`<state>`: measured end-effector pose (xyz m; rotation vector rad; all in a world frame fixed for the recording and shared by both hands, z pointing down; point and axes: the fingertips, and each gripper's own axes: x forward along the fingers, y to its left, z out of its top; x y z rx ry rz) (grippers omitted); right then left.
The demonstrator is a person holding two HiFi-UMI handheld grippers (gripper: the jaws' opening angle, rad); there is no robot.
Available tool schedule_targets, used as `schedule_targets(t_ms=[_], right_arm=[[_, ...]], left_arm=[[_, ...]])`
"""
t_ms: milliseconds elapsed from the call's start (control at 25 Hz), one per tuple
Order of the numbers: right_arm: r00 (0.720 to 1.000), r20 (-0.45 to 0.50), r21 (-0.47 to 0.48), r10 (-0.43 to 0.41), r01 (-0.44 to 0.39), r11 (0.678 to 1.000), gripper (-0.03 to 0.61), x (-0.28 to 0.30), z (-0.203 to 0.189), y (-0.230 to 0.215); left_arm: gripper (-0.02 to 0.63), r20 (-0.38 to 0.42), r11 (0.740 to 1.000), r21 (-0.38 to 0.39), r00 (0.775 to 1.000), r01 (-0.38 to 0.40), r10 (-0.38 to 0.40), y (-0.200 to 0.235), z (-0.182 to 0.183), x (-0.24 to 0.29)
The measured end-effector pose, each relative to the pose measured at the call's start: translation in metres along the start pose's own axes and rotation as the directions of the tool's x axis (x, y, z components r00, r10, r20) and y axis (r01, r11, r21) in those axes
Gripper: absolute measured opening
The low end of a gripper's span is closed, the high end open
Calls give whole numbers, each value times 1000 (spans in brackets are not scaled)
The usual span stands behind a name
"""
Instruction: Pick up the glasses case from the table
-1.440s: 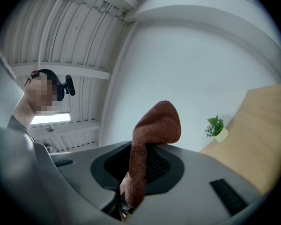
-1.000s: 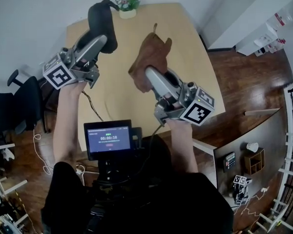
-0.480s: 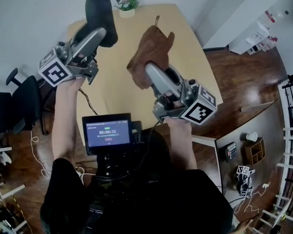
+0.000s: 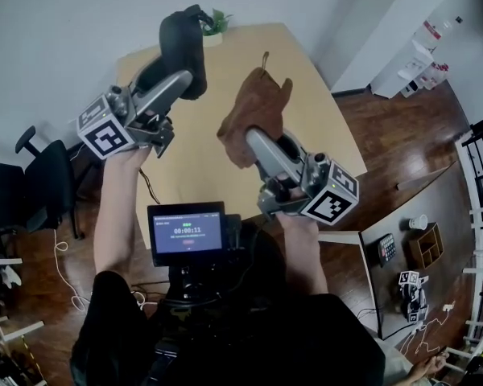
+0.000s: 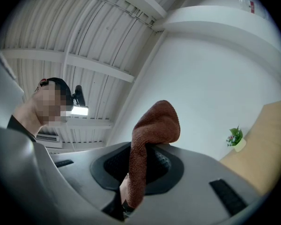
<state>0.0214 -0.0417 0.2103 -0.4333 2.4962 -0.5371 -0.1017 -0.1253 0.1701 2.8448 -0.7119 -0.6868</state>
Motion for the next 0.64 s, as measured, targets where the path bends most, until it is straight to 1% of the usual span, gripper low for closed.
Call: schedule_targets(t_ms=[240, 480, 640], right_arm=[[1000, 5, -12, 20, -20, 1000, 61, -24, 16, 9], [999, -3, -8, 42, -42, 999, 61, -54, 35, 17], [998, 4, -19, 61, -61, 998, 61, -77, 52, 10]], left_arm=[[354, -6, 1000, 14, 1000, 7, -7, -23, -7, 20], [354, 8, 999, 21, 1000, -30, 30, -43, -11, 34], [354, 15, 999, 44, 999, -32, 31, -58, -17, 57]])
